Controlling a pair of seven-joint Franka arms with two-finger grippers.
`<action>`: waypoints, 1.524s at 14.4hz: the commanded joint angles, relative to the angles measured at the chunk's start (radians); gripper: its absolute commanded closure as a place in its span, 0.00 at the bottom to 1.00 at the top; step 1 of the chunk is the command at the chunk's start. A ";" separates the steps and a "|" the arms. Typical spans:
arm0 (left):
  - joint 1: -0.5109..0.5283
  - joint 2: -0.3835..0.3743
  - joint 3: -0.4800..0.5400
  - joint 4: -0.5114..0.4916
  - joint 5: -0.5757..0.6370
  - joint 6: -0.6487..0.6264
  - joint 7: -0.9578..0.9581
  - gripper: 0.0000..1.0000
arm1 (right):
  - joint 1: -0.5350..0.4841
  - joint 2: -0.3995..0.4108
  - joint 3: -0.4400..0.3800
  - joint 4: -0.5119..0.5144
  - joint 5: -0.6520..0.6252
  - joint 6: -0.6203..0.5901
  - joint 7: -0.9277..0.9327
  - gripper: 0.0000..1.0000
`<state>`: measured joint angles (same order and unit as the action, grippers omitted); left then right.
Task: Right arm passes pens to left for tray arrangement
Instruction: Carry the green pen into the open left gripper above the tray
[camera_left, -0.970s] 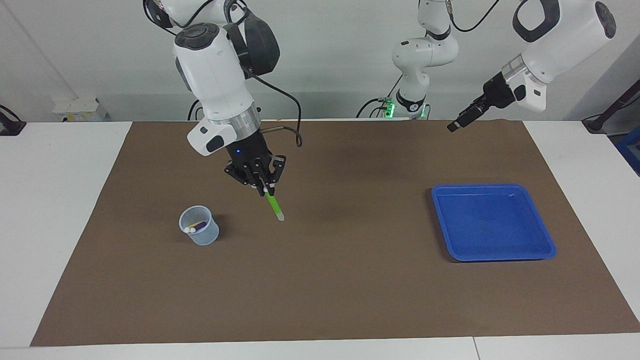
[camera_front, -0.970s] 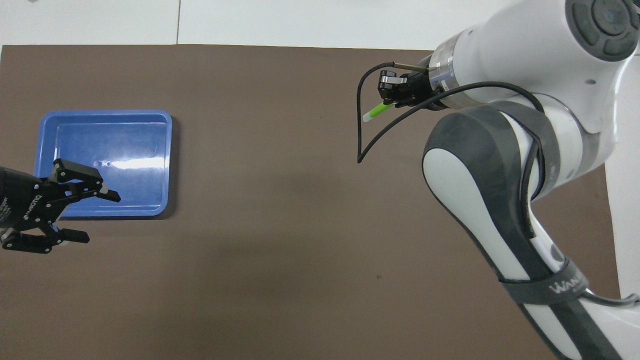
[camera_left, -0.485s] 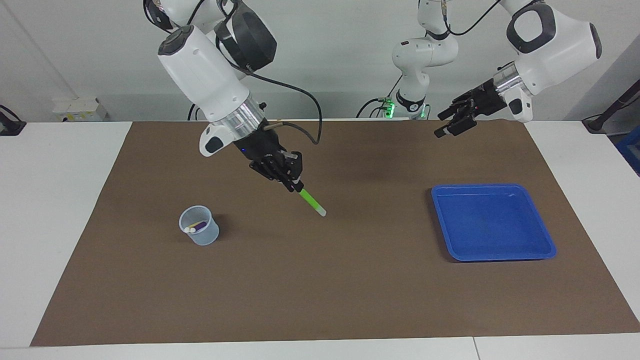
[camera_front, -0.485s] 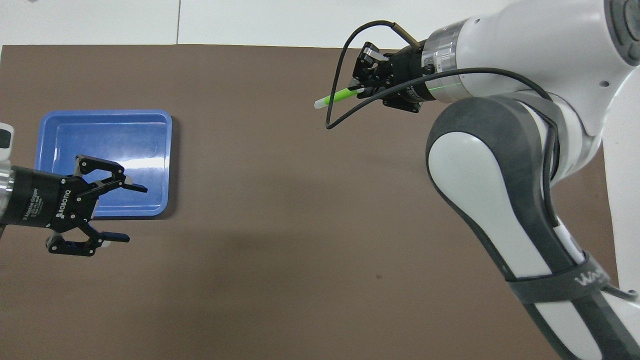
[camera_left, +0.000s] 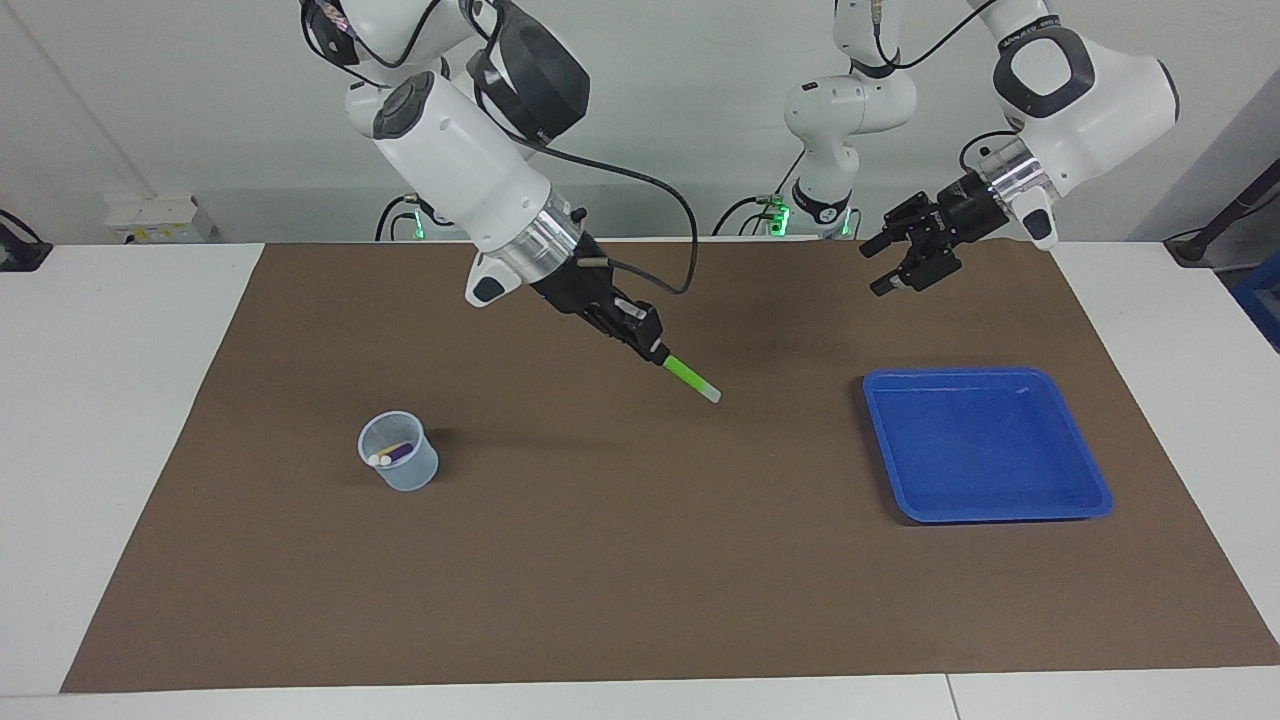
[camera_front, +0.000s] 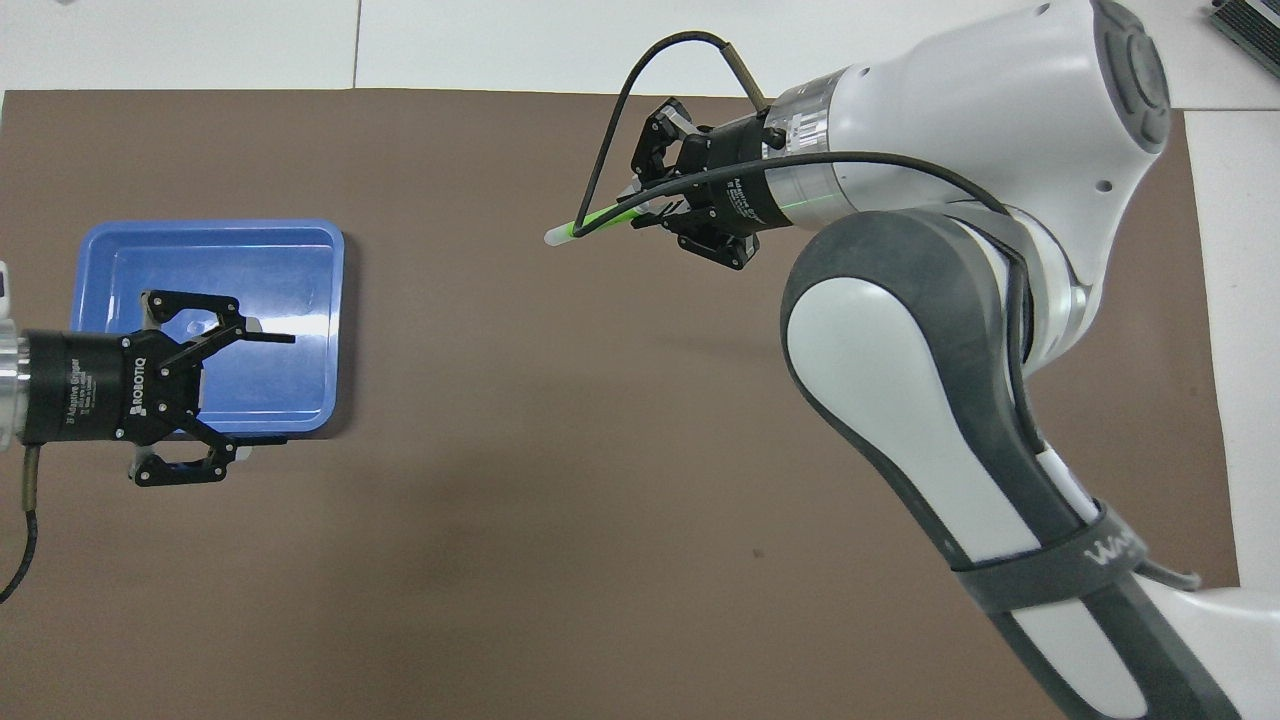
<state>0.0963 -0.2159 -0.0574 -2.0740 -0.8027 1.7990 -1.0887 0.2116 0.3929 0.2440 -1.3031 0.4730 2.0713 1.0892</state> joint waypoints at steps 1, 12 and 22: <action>-0.056 -0.023 -0.002 -0.038 -0.070 0.129 -0.068 0.14 | 0.046 0.023 0.006 0.015 0.029 0.061 0.082 1.00; -0.242 0.073 -0.004 -0.041 -0.148 0.552 -0.172 0.15 | 0.086 0.066 0.006 0.024 0.025 0.090 0.336 1.00; -0.334 0.133 -0.002 -0.043 -0.225 0.666 -0.172 0.13 | 0.175 0.078 0.006 0.022 0.015 0.127 0.387 1.00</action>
<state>-0.2162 -0.0773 -0.0727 -2.1043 -1.0076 2.4512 -1.2556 0.3722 0.4569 0.2470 -1.3022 0.4839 2.1854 1.4616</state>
